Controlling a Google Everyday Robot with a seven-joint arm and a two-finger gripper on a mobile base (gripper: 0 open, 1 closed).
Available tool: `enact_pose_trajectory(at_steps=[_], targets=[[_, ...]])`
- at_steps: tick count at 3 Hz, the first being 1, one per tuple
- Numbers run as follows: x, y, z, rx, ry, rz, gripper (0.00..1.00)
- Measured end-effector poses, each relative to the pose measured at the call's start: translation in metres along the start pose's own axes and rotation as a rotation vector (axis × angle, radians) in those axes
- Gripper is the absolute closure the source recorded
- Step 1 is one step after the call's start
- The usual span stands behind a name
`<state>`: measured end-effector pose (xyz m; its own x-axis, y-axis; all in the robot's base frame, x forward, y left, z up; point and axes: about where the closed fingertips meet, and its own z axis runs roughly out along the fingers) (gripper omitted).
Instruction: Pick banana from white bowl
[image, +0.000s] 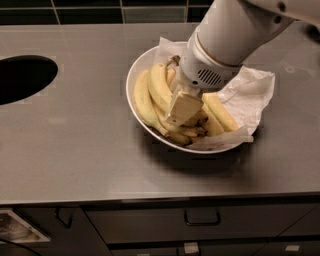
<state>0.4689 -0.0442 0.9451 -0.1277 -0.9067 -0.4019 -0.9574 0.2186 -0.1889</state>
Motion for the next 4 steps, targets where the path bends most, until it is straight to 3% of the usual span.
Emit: enact_pose_trajectory(at_steps=[2, 3, 4], targets=[[-0.001, -0.001, -0.003, 0.000, 0.000, 0.000, 0.94], [-0.002, 0.000, -0.004, 0.003, -0.006, -0.001, 1.00], [-0.002, 0.000, -0.016, 0.037, -0.032, -0.003, 1.00]])
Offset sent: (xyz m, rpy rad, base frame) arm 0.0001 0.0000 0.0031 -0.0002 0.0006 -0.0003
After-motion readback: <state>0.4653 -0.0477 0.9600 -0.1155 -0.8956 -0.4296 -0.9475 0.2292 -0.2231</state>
